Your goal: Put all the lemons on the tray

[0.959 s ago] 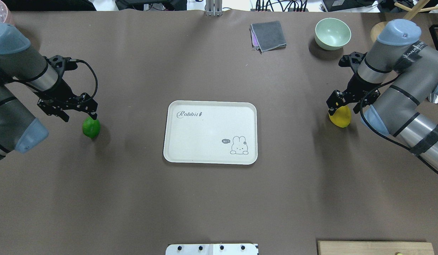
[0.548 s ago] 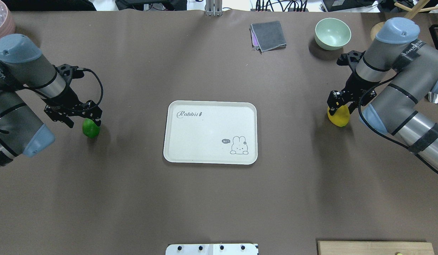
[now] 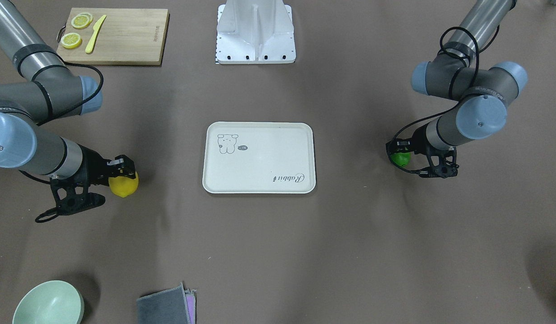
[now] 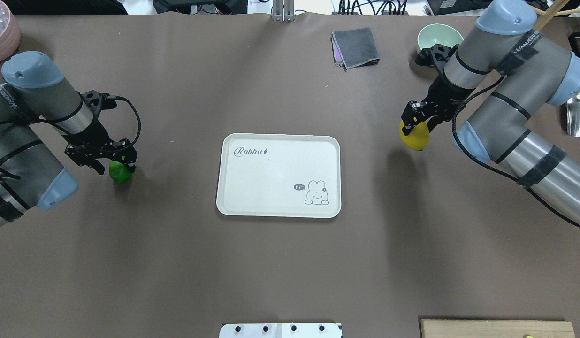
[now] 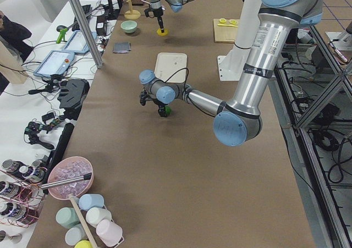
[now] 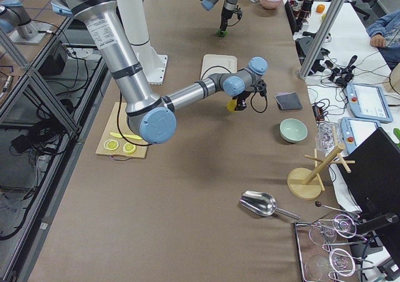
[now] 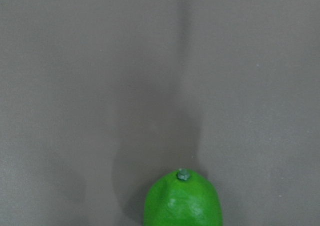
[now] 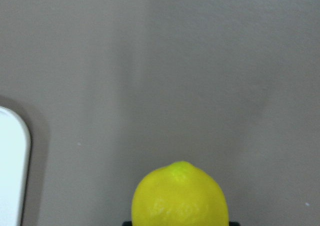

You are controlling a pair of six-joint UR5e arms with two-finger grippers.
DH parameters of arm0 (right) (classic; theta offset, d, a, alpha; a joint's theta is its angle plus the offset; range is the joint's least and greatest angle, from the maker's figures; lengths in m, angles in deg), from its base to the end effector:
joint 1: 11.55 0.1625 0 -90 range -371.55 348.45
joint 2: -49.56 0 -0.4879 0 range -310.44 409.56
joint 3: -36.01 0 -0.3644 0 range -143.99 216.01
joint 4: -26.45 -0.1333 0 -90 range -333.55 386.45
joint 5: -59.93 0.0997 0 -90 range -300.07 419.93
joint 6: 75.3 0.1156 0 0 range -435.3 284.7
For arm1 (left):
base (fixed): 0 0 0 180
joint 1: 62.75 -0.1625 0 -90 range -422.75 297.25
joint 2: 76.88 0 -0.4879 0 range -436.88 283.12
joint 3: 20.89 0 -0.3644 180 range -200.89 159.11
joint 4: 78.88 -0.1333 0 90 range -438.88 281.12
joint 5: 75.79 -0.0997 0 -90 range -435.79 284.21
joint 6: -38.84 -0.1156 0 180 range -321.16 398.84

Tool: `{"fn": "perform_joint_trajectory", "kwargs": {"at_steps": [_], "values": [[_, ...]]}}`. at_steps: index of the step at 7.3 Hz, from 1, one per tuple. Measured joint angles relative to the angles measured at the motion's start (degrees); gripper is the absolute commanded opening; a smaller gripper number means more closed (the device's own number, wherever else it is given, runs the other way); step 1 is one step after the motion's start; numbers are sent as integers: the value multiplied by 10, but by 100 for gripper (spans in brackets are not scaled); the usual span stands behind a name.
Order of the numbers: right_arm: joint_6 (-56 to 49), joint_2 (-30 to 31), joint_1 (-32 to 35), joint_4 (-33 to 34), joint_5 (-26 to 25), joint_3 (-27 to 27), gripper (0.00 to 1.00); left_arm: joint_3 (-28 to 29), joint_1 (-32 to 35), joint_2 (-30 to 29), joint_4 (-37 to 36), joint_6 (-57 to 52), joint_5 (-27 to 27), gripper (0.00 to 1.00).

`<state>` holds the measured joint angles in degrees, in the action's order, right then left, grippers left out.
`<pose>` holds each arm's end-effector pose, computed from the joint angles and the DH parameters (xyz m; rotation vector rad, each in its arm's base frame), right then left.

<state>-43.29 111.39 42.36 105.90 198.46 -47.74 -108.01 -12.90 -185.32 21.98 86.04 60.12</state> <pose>-0.3708 -0.5880 0.4676 -0.0204 -0.9820 -0.3052 0.3681 -0.5143 0.5553 -0.2276 0.8690 0.0700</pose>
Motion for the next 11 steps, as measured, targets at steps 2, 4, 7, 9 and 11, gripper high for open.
{"fn": "perform_joint_trajectory", "kwargs": {"at_steps": [2,4,7,9,11], "values": [[-7,-43,-18,-100,15,45,7,3,-1,-1,-1,-4,2,0],[-11,-86,-40,-174,19,89,7,-6,13,-1,-3,-4,39,0],[23,-102,-69,-195,81,103,8,-55,40,-19,-4,-1,102,0],[126,-104,-83,-199,109,113,14,-39,6,-105,1,-1,97,0],[150,-107,-96,-200,111,126,52,20,-54,-191,35,23,49,0]]}}
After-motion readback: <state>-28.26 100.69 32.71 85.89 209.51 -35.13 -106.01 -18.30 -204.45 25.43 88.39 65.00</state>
